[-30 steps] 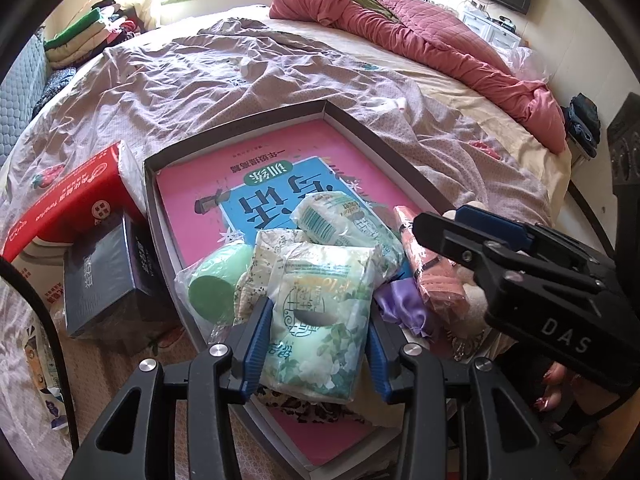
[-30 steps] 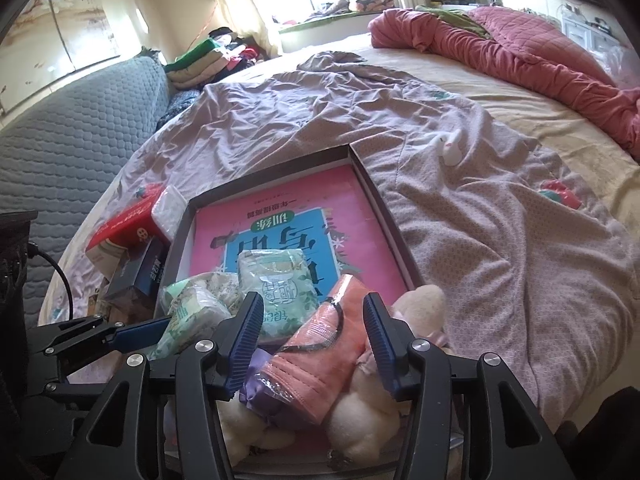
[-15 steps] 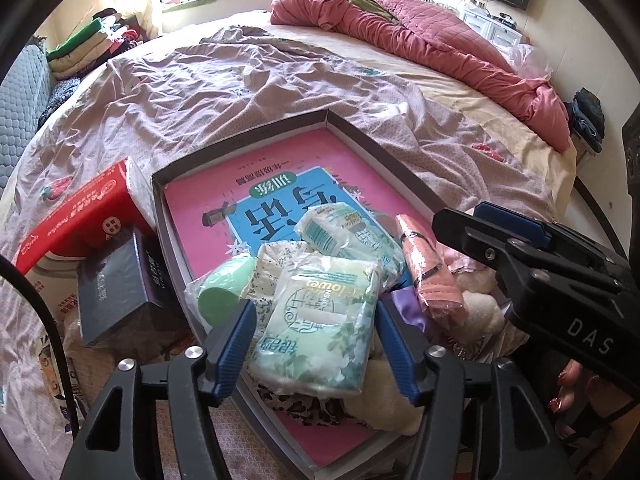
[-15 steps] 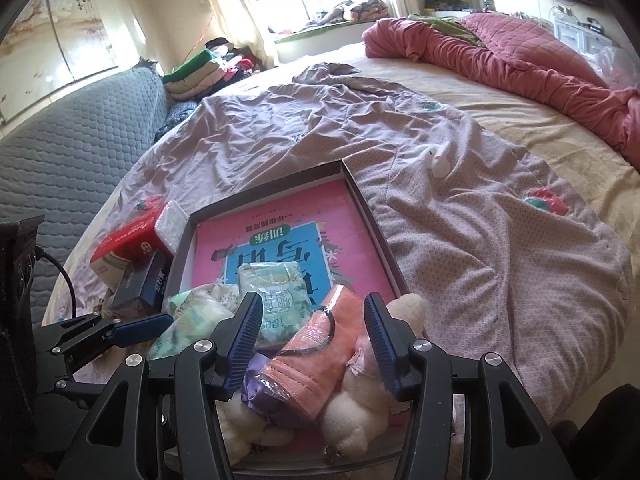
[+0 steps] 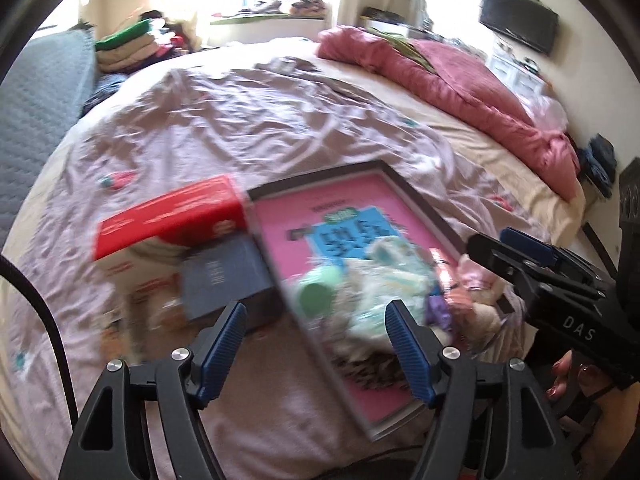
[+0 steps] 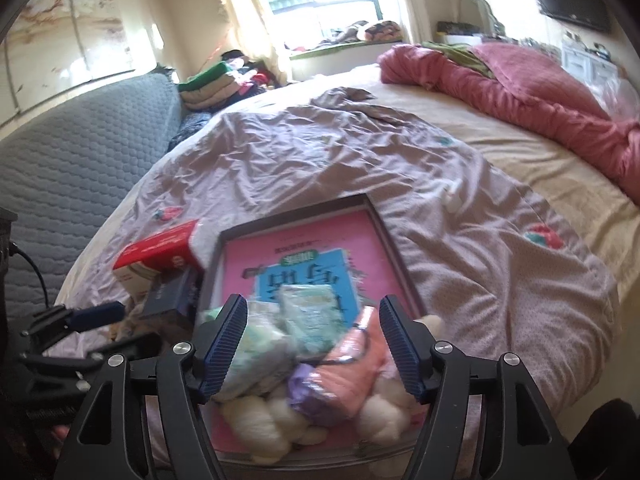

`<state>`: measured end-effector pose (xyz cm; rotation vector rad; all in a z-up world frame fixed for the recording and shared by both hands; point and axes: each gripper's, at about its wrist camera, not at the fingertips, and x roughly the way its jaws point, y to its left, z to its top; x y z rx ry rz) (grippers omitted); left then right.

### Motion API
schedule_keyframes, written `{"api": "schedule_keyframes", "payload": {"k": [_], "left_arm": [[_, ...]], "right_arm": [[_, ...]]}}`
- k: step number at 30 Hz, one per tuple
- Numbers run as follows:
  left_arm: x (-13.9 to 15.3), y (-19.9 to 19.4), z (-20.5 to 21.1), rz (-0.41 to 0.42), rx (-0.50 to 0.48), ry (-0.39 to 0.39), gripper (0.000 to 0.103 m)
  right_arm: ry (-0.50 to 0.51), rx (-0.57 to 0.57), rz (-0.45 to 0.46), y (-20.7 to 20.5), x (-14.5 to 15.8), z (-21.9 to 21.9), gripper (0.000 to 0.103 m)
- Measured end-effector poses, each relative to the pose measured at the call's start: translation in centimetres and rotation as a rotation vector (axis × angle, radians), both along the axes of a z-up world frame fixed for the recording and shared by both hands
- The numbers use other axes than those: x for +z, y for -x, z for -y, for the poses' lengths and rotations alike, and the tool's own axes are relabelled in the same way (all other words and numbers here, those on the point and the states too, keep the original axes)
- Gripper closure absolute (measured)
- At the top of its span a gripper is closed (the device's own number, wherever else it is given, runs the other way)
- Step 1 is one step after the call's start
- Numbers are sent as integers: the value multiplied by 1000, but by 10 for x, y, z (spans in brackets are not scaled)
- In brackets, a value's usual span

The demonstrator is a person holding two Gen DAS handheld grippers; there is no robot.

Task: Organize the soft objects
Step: 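Withdraw both open grippers toward the snack bag and clear plastic bag, then grasp the white snack bag with the left gripper while the right gripper grasps the clear plastic bag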

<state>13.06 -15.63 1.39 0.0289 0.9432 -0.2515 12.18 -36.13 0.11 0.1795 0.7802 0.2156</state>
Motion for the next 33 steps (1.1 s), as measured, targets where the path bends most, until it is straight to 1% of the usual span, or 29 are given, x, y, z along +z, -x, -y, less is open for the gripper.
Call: {"api": "schedule_keyframes", "payload": {"k": [3, 5, 7, 9, 14, 16, 18, 23, 24, 27, 31, 33], "left_arm": [[6, 8, -31, 4, 57, -9, 32], [9, 14, -53, 20, 102, -33, 31], [8, 19, -75, 19, 141, -45, 31], [5, 22, -95, 4, 174, -33, 31], [-14, 26, -136, -34, 252, -34, 31], [-24, 27, -148, -55, 272, -10, 31], [-33, 27, -156, -74, 283, 11, 31], [-55, 24, -178, -115, 325, 52, 31], [-60, 21, -183, -129, 335, 72, 31], [-74, 13, -198, -168, 367, 175, 31], [-90, 1, -207, -200, 389, 188, 31], [-97, -6, -210, -216, 399, 197, 31]], "right_arm": [[24, 60, 20, 4, 9, -27, 31], [42, 105, 32, 7, 13, -44, 30], [71, 153, 38, 10, 16, -65, 30], [94, 210, 47, 13, 18, -89, 30], [132, 357, 51, 18, 16, -141, 30], [139, 425, 37, 17, 11, -158, 30], [146, 499, 3, 10, 4, -176, 30], [255, 629, -4, -7, -9, -213, 30], [279, 653, -11, -11, -13, -220, 30], [312, 722, -22, -24, -22, -236, 30], [407, 797, -16, -37, -34, -257, 30], [438, 840, -12, -42, -38, -266, 30]]}}
